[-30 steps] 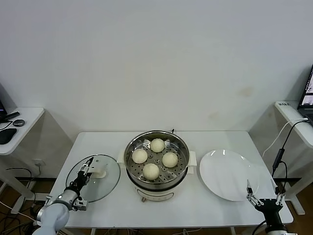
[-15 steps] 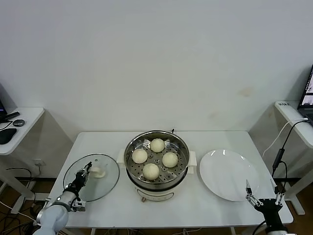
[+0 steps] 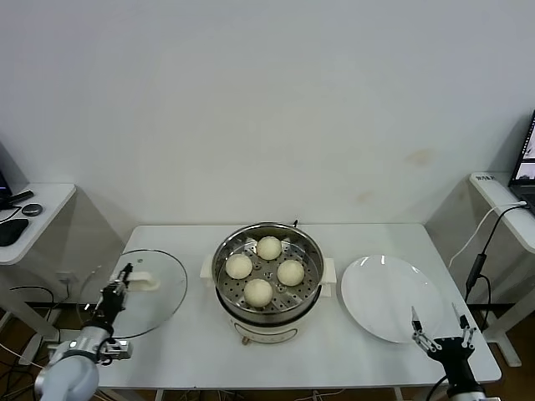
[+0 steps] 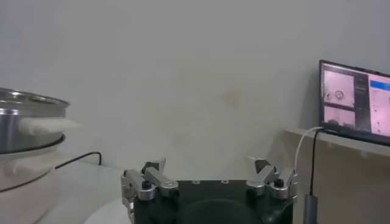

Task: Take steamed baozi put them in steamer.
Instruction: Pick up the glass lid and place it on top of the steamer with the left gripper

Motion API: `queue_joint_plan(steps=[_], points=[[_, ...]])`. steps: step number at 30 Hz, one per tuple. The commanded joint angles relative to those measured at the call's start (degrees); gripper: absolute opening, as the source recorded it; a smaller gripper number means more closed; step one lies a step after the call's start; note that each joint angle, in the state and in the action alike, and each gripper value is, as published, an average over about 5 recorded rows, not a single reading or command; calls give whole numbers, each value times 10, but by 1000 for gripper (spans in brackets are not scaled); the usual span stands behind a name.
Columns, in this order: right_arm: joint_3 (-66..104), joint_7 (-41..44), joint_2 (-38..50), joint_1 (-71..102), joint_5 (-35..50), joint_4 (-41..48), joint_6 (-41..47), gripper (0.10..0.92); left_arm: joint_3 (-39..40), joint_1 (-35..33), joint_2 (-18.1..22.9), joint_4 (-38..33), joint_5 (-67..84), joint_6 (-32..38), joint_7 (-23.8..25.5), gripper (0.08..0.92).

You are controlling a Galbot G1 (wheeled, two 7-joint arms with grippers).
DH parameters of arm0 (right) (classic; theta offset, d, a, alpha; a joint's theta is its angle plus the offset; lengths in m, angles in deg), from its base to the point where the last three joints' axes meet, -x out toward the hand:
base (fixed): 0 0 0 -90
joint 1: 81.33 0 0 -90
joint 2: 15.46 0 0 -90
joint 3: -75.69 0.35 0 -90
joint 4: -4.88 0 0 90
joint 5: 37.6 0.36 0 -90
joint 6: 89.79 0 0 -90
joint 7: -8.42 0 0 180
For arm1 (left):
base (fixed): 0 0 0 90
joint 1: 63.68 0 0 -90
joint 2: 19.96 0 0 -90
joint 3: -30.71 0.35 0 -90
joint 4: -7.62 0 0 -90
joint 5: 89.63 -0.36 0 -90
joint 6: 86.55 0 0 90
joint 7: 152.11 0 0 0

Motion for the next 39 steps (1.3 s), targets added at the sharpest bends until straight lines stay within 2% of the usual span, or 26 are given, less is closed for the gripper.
queue_joint_plan(steps=[1,5,10,14,20,27,31,34,39], points=[[-24,1,4,-3,-10,5,-2,823,-24,-113,-84,-305,160,-220,103,167],[-38,-3,2,-10,-38,18,-9,823,45,-68,-104,-328,158,-275,115,167],[-48,-17,-5,-28,-97,45,-18,823,199,42,-118,-300,125,-324,120,167],[-54,-28,-12,-44,-125,66,-20,823,307,137,-88,-266,74,-359,140,167],[-64,-35,-19,-61,-139,74,-20,823,417,242,-7,-240,-18,-410,201,167],[-72,-38,-28,-70,-150,84,-23,823,466,270,99,-206,-117,-413,266,167],[-73,-38,-29,-69,-152,85,-24,823,481,278,144,-181,-148,-412,280,167],[-72,-37,-29,-67,-152,84,-25,823,489,279,160,-164,-157,-412,278,167],[-70,-37,-29,-64,-151,80,-25,823,498,277,162,-150,-155,-411,275,167]])
